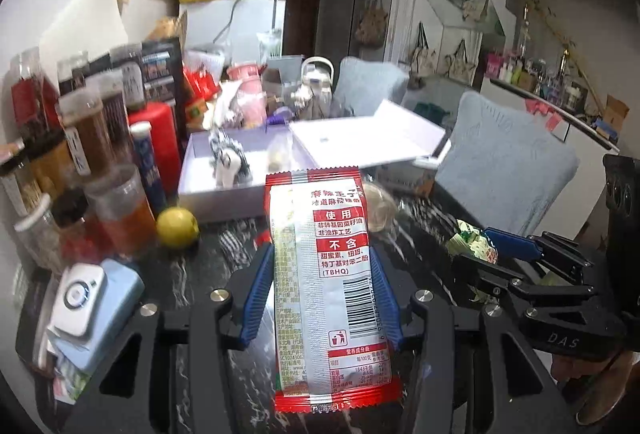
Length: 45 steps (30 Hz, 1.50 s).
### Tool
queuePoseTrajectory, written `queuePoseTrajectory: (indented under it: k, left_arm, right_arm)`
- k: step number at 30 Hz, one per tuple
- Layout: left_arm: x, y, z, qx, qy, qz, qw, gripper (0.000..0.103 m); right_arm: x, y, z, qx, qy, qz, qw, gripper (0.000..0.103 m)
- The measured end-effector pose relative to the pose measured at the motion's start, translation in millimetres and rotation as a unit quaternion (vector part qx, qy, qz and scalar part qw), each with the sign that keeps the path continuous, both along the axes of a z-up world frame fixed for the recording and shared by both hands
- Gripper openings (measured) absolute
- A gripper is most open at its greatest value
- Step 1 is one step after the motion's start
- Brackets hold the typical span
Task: Organize soft objects
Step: 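Carry the red packet with the left tool while the right tool carries the green packet to the box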
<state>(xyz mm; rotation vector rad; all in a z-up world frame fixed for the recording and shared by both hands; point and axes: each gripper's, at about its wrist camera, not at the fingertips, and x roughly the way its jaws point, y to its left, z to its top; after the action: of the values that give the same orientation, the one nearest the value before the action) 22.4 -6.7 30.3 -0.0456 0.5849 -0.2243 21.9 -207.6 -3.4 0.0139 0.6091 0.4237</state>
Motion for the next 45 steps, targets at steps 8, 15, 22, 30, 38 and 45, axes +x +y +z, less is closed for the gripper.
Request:
queuePoseTrajectory:
  k: [8,15,22,30,38,45]
  left_arm:
    - [17,16,29,-0.005,-0.037,0.013,0.9992,0.047]
    - [47,26,45,-0.009,-0.059,0.029,0.9978,0.047]
    - [88,39,53,-0.006,-0.066,0.048,0.9967,0.047]
    - [142,51,60,0.0,-0.076,0.059,0.9953,0.047]
    - [206,59,57,0.0,-0.077,0.07,0.9946,0.047]
    - [257,67,47,-0.014,-0.065,0.086,0.9941,0.047]
  right_arm:
    - [15,11,30,0.008,-0.034,0.016,0.999,0.058]
    - [50,24,55,0.006,-0.059,0.039,0.998,0.058]
    - [94,38,70,0.007,-0.075,0.052,0.996,0.058]
    - [153,56,80,0.014,-0.087,0.062,0.994,0.058]
    - [222,69,84,0.015,-0.093,0.062,0.994,0.058]
    - [278,81,79,0.013,-0.085,0.062,0.994,0.058]
